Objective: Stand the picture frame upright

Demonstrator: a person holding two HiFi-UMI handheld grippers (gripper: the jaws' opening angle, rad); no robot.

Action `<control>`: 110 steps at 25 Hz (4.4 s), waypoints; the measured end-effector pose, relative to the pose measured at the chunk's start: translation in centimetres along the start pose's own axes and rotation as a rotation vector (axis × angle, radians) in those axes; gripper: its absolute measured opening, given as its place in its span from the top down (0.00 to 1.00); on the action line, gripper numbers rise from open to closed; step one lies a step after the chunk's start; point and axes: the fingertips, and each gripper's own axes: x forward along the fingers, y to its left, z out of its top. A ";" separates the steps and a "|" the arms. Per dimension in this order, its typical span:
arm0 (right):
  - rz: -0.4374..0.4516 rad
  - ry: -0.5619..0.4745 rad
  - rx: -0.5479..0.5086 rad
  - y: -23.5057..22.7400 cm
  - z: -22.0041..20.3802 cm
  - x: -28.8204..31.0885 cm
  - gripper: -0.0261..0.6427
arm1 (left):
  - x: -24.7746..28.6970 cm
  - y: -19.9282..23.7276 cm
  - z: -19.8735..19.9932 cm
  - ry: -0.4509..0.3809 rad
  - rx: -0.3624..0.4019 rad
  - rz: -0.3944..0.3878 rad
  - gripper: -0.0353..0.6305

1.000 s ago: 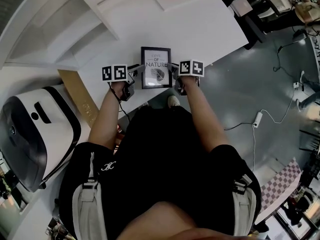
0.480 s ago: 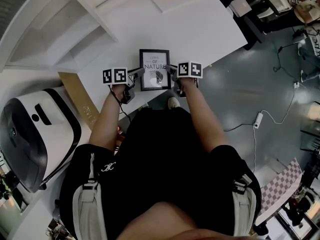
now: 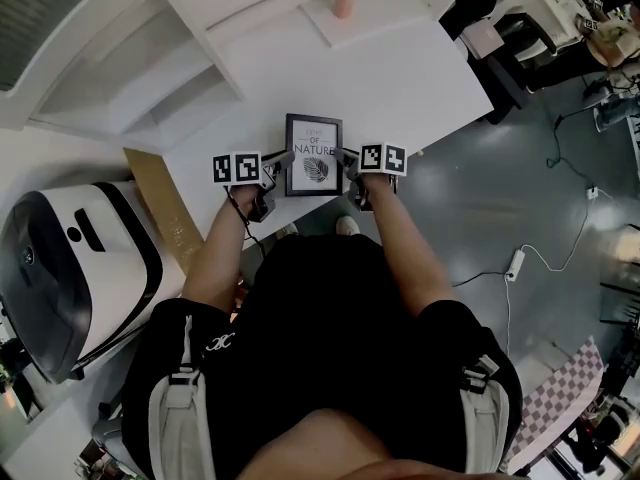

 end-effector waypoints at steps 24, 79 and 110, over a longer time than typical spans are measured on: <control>0.228 -0.363 -0.686 17.9 10.9 -4.8 0.85 | -12.1 -7.3 8.4 -0.476 0.494 0.198 0.82; 0.005 -0.327 -0.971 20.5 14.7 11.1 0.86 | -11.5 10.2 15.4 -0.395 0.577 0.544 0.81; 0.193 -0.643 -1.002 28.8 12.8 -4.9 0.96 | -23.7 -6.4 12.5 -0.852 0.628 0.756 0.92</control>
